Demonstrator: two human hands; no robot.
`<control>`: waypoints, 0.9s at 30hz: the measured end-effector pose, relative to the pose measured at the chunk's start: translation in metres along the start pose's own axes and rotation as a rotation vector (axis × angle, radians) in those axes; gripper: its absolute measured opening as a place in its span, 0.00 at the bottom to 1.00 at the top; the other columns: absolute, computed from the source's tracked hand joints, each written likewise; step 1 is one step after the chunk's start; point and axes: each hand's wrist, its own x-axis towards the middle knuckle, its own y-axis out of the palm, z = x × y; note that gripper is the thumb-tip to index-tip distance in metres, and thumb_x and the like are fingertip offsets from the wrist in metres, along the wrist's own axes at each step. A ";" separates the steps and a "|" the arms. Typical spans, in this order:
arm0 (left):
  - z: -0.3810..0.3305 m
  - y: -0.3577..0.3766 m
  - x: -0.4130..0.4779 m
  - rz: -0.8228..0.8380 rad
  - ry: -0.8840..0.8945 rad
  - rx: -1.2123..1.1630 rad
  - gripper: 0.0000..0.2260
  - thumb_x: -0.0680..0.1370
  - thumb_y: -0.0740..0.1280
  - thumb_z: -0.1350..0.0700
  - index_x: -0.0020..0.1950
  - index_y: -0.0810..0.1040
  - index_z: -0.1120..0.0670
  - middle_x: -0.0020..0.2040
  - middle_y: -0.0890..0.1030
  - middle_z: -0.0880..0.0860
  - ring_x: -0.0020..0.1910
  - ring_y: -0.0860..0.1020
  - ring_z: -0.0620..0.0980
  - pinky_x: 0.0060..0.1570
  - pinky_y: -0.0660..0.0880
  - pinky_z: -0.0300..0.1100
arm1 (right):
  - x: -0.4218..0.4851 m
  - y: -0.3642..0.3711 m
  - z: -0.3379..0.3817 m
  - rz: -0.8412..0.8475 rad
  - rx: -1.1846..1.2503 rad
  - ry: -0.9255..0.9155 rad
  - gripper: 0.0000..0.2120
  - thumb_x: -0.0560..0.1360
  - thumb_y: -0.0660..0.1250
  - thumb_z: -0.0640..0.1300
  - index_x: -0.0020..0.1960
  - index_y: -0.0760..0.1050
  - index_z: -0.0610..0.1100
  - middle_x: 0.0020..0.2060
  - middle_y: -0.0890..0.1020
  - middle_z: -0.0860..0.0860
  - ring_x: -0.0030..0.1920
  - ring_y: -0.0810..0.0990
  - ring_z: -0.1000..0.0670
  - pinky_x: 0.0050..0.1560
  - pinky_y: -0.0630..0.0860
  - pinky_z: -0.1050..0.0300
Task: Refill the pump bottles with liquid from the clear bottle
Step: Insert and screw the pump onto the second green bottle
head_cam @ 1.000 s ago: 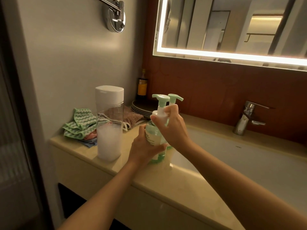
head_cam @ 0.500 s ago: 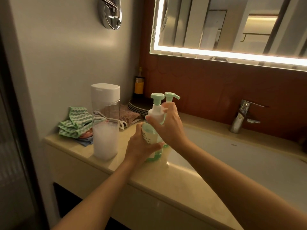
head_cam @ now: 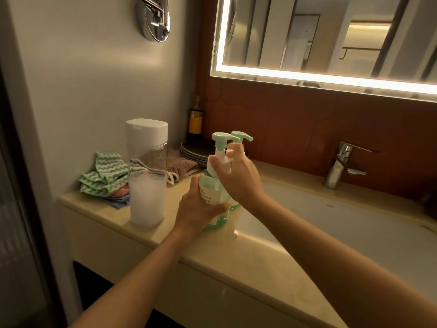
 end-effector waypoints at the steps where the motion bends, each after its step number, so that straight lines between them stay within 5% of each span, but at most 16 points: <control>1: 0.000 0.000 0.000 -0.003 0.007 0.002 0.35 0.66 0.76 0.51 0.66 0.61 0.52 0.59 0.75 0.52 0.53 0.74 0.48 0.52 0.72 0.40 | 0.000 0.002 0.000 0.071 0.026 0.010 0.25 0.78 0.56 0.57 0.67 0.63 0.42 0.59 0.76 0.44 0.56 0.76 0.44 0.52 0.75 0.48; 4: 0.000 0.001 0.000 -0.013 0.017 0.008 0.35 0.66 0.76 0.51 0.66 0.61 0.53 0.59 0.75 0.52 0.53 0.74 0.48 0.51 0.72 0.40 | -0.007 0.003 0.002 0.113 0.155 0.012 0.20 0.80 0.53 0.53 0.65 0.68 0.41 0.57 0.78 0.44 0.56 0.77 0.45 0.52 0.75 0.50; 8: 0.000 0.001 0.001 0.002 0.004 0.002 0.36 0.66 0.76 0.50 0.67 0.60 0.51 0.59 0.75 0.51 0.51 0.72 0.45 0.50 0.70 0.38 | -0.013 -0.001 -0.002 -0.102 -0.001 -0.040 0.19 0.77 0.59 0.57 0.55 0.75 0.42 0.49 0.81 0.47 0.47 0.78 0.49 0.47 0.74 0.55; 11: -0.001 0.001 0.000 0.005 0.004 0.002 0.36 0.66 0.76 0.51 0.67 0.60 0.51 0.60 0.74 0.51 0.54 0.73 0.48 0.52 0.71 0.40 | -0.007 -0.003 -0.003 -0.092 -0.028 0.016 0.18 0.74 0.61 0.61 0.48 0.69 0.45 0.45 0.78 0.48 0.44 0.76 0.49 0.47 0.75 0.51; 17: 0.001 0.001 -0.001 -0.022 0.025 0.019 0.36 0.65 0.77 0.50 0.66 0.61 0.52 0.56 0.75 0.50 0.54 0.76 0.51 0.50 0.73 0.40 | -0.004 0.006 0.006 0.125 0.111 0.008 0.18 0.80 0.53 0.53 0.60 0.67 0.40 0.50 0.75 0.47 0.52 0.76 0.46 0.47 0.71 0.53; 24: -0.002 0.001 0.000 0.003 -0.010 0.045 0.38 0.66 0.76 0.50 0.69 0.58 0.53 0.64 0.73 0.52 0.62 0.73 0.53 0.59 0.71 0.43 | -0.005 -0.001 0.002 -0.086 -0.192 0.008 0.27 0.71 0.60 0.66 0.53 0.71 0.42 0.48 0.79 0.47 0.46 0.77 0.49 0.44 0.74 0.54; 27: -0.002 0.001 -0.001 0.004 -0.011 0.048 0.39 0.66 0.76 0.50 0.69 0.58 0.52 0.64 0.73 0.52 0.62 0.73 0.53 0.59 0.71 0.44 | 0.001 0.003 0.001 -0.044 -0.280 0.040 0.31 0.70 0.57 0.69 0.56 0.67 0.43 0.51 0.77 0.47 0.50 0.74 0.48 0.49 0.70 0.52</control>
